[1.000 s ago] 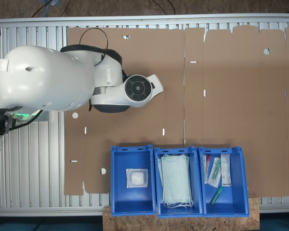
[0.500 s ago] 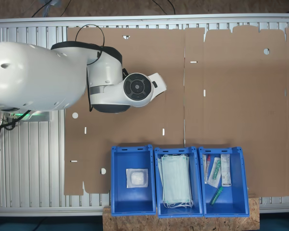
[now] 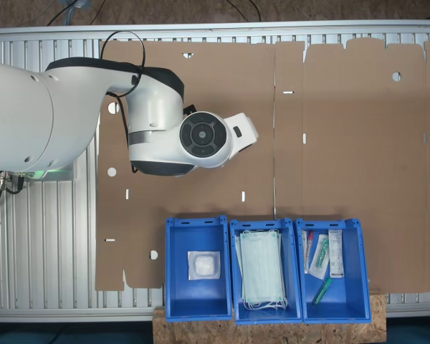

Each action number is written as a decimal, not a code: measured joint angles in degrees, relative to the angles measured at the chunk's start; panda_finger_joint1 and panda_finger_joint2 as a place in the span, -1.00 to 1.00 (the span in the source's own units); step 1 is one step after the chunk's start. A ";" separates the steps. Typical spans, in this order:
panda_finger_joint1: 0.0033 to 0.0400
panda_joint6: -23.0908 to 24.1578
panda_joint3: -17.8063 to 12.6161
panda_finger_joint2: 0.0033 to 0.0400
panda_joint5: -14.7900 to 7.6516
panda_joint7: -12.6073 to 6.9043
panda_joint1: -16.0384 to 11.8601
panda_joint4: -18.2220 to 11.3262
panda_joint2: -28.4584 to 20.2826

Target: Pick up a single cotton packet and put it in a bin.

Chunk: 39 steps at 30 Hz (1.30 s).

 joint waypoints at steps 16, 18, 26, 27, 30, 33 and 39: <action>-0.89 -3.28 -6.60 -0.89 0.00 -0.88 -1.80 0.01 -2.93; -0.89 -3.55 -7.61 -0.89 0.00 -1.31 -2.05 0.03 -2.99; -0.88 -4.32 -12.02 -0.88 0.00 -3.83 -2.93 0.60 -3.03; -0.88 -4.42 -12.61 -0.88 0.00 -4.24 -3.00 0.77 -3.03; -0.88 -4.71 -14.33 -0.88 0.00 -5.36 -3.19 1.35 -3.03; -0.88 -4.91 -16.00 -0.88 -0.28 -6.43 -3.35 2.07 -3.03; -0.88 -5.12 -19.08 -0.88 -1.91 -8.15 -3.70 3.65 -3.03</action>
